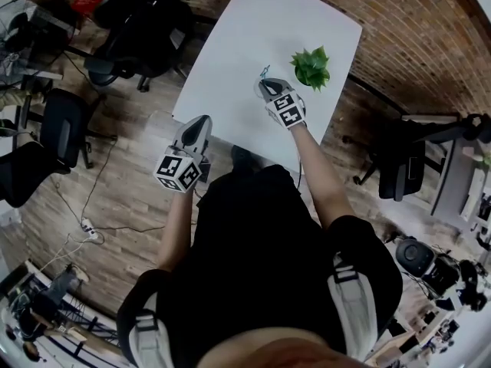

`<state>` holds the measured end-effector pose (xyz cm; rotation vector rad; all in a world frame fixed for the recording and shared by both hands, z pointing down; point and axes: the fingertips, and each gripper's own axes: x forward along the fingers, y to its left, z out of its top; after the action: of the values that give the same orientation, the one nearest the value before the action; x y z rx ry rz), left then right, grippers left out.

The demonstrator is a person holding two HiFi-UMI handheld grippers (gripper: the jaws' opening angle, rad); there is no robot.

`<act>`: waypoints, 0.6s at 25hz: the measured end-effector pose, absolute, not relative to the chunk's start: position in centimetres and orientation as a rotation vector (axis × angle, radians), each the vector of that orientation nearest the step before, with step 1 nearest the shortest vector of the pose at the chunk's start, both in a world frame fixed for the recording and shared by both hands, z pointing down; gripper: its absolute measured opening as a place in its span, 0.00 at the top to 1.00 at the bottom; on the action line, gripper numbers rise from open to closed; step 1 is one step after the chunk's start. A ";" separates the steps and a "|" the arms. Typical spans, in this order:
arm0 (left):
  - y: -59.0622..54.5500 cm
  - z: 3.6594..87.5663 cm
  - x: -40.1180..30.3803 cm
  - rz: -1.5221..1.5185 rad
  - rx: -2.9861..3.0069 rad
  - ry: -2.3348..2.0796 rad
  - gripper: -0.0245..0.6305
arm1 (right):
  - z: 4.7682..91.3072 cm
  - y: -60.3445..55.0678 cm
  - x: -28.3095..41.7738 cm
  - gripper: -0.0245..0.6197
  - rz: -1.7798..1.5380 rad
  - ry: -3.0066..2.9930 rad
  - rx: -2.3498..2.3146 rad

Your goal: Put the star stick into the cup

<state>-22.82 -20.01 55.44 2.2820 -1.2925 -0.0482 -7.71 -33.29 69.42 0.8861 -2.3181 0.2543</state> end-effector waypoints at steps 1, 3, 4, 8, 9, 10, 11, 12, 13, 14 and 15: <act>-20.0 55.4 -22.9 -0.048 2.279 -1.297 0.92 | 69.5 -33.3 -7.9 0.94 0.250 -2.312 0.877; -19.8 55.4 -23.1 -0.047 2.275 -1.303 0.92 | 69.6 -33.4 -8.3 0.94 0.250 -2.307 0.871; -19.7 55.4 -23.2 -0.047 2.273 -1.307 0.92 | 69.6 -33.5 -8.4 0.94 0.250 -2.305 0.871; -19.7 55.0 -23.7 -0.064 2.267 -1.330 0.92 | 69.8 -33.9 -8.9 0.93 0.246 -2.298 0.862; -19.7 54.9 -23.7 -0.067 2.267 -1.333 0.92 | 69.9 -34.0 -8.9 0.93 0.245 -2.294 0.861; -19.6 54.9 -23.8 -0.068 2.268 -1.335 0.92 | 70.0 -34.1 -9.0 0.93 0.243 -2.288 0.862; -19.6 54.9 -23.8 -0.067 2.269 -1.336 0.92 | 70.1 -34.2 -9.0 0.93 0.240 -2.282 0.864; -19.5 54.9 -23.9 -0.067 2.270 -1.336 0.92 | 70.1 -34.2 -9.0 0.92 0.237 -2.277 0.866; -19.5 54.8 -24.0 -0.067 2.271 -1.337 0.92 | 70.0 -34.3 -9.0 0.92 0.235 -2.274 0.868; -19.5 54.8 -24.0 -0.066 2.271 -1.339 0.92 | 70.0 -34.4 -9.1 0.92 0.234 -2.272 0.869; -19.5 54.8 -24.1 -0.065 2.270 -1.340 0.92 | 70.0 -34.4 -9.1 0.92 0.233 -2.271 0.871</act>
<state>-24.09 -19.47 54.83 2.2703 -1.3397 -0.0647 -9.05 -34.44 70.00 0.8708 -2.2715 0.2328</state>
